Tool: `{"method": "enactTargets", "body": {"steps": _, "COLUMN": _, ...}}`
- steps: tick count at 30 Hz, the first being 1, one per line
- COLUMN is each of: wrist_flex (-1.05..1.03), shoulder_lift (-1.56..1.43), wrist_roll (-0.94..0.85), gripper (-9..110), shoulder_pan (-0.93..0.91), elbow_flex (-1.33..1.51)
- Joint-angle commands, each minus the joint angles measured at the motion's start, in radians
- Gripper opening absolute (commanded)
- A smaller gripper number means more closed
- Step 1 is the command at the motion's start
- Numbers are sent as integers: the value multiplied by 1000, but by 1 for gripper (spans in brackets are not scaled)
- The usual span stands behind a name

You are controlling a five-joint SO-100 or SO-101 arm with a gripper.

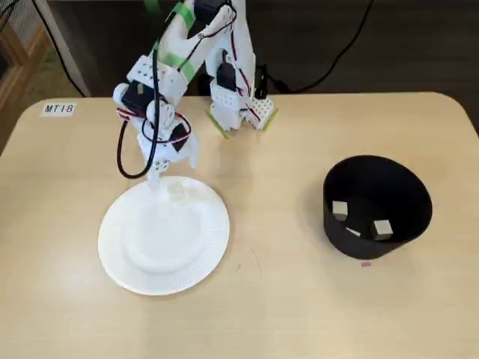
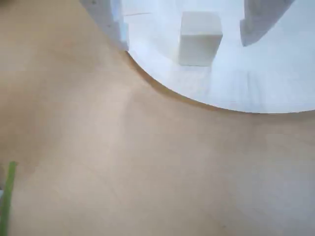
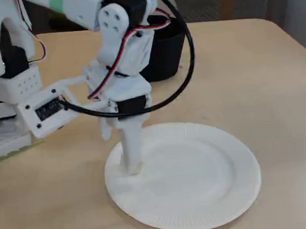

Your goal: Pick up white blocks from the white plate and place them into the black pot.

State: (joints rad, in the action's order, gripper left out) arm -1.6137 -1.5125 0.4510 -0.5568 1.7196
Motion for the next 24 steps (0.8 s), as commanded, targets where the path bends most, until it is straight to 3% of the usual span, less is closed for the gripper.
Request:
{"method": "enactTargets", "body": {"steps": 1, "wrist_flex": 20, "shoulder_lift": 8, "wrist_roll": 5, "gripper": 30, "shoulder_pan": -6, "elbow_flex": -38}}
{"method": "enactTargets", "body": {"steps": 9, "wrist_flex": 81, "shoulder_lift": 37, "wrist_roll": 0, "gripper": 26, "shoulder_pan": -8, "elbow_flex": -46}}
{"method": "enactTargets", "body": {"steps": 20, "wrist_flex": 193, "shoulder_lift": 133, "wrist_roll": -46, "gripper": -2, "shoulder_pan": -23, "elbow_flex": -87}}
{"method": "enactTargets", "body": {"steps": 24, "wrist_flex": 196, "shoulder_lift": 187, "wrist_roll": -86, "gripper": -2, "shoulder_pan": -25, "elbow_flex": -149}}
